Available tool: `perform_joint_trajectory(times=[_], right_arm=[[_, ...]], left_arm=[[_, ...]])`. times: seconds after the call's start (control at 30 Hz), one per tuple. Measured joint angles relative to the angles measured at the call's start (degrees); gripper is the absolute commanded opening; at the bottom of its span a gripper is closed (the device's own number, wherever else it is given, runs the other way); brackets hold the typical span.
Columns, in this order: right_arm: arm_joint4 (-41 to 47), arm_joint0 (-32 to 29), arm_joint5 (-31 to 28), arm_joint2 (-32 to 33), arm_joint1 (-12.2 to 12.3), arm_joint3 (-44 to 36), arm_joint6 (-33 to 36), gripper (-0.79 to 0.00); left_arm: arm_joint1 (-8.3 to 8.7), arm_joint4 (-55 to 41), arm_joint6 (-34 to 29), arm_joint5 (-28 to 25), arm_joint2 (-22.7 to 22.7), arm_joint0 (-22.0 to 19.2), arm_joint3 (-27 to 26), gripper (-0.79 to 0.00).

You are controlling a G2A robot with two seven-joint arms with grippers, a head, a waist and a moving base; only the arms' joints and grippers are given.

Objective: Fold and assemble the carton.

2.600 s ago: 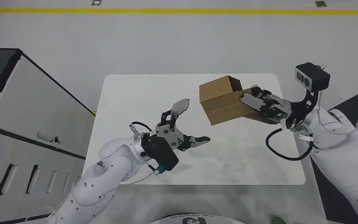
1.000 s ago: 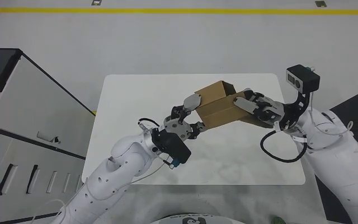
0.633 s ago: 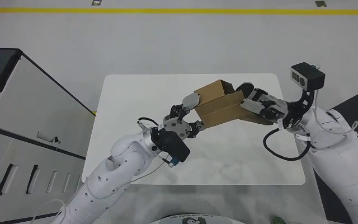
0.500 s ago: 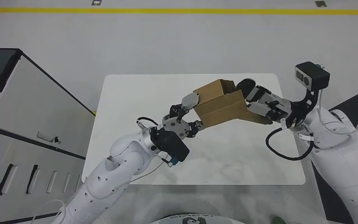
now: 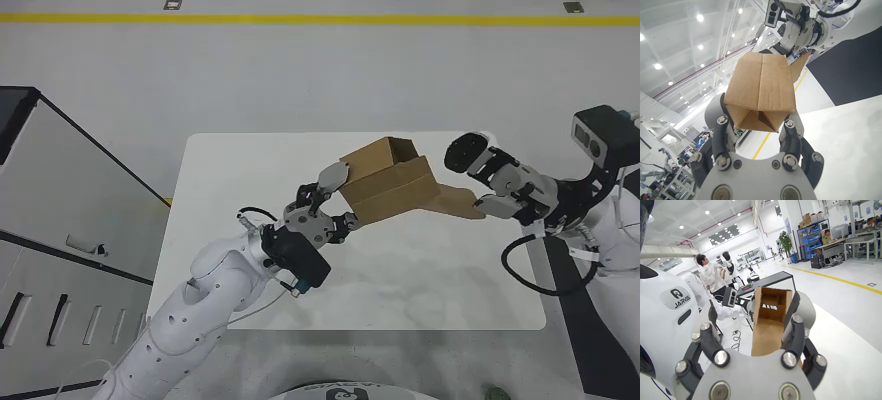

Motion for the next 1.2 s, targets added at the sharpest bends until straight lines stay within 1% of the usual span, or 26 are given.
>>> perform_joint_trajectory(times=[0.07,0.23,0.4,0.7,1.2], right_arm=[[0.0,0.0,0.0,0.0,0.0,0.0,-0.1,-0.785],[-2.5,0.6,2.5,0.1,-0.2,-2.5,-0.4,-0.785],[-2.8,1.9,3.7,-0.5,-0.3,-3.4,1.5,-0.785],[-3.6,4.3,6.5,-2.7,-0.7,-1.7,3.0,-0.785],[-2.3,5.5,7.2,-5.7,-1.4,0.3,4.8,-0.785]], left_arm=[[0.00,0.0,0.0,0.0,0.0,0.0,0.0,-0.785],[0.02,0.9,-0.8,-0.2,-0.2,0.1,-0.2,-0.785],[0.08,1.9,-1.1,-0.4,-0.8,0.7,-0.6,-0.785],[0.07,1.7,-0.1,-0.7,-1.4,1.6,-1.1,-0.785],[-0.22,2.2,1.3,-1.7,-0.7,1.2,-1.1,-0.785]])
